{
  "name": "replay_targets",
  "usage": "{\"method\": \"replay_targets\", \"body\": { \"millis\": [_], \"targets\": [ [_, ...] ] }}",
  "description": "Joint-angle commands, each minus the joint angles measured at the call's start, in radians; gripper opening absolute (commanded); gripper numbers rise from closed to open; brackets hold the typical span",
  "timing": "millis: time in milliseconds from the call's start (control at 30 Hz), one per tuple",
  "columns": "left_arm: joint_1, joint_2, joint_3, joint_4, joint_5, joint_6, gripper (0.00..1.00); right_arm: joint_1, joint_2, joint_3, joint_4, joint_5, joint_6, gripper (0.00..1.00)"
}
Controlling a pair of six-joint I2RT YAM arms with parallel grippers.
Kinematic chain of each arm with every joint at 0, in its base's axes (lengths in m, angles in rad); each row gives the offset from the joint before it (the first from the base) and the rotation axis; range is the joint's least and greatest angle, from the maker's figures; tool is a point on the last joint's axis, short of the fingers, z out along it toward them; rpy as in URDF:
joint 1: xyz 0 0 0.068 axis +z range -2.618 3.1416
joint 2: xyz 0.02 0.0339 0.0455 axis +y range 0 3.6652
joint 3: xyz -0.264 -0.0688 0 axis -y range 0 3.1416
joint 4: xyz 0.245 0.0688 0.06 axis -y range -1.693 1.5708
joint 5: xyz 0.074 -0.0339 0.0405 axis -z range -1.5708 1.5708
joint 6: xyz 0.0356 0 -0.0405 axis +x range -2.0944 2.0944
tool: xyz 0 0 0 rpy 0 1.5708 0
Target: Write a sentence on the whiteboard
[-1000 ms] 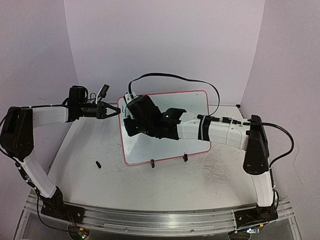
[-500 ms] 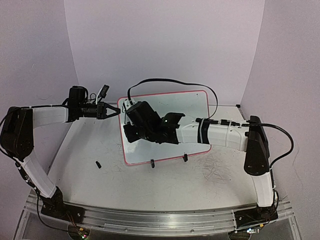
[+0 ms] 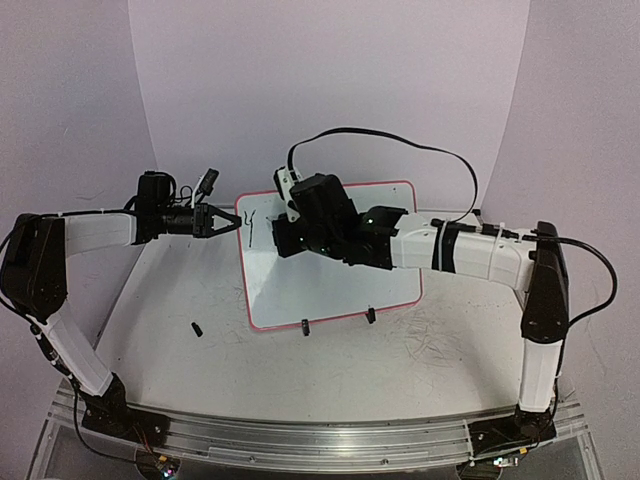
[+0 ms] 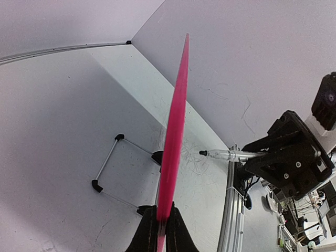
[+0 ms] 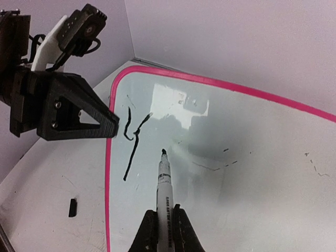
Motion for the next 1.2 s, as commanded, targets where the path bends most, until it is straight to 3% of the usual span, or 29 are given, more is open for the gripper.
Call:
{"method": "replay_targets", "body": {
  "millis": [0,1167],
  "targets": [
    [-0.001,-0.051,0.009,0.027,0.044,-0.019,0.0,0.004,0.017,0.04,0.058,-0.026,-0.039,0.0],
    [-0.001,-0.038,0.014,0.027,0.047,-0.019,0.0,-0.01,0.106,0.102,-0.024,-0.038,0.002,0.0]
  ]
}}
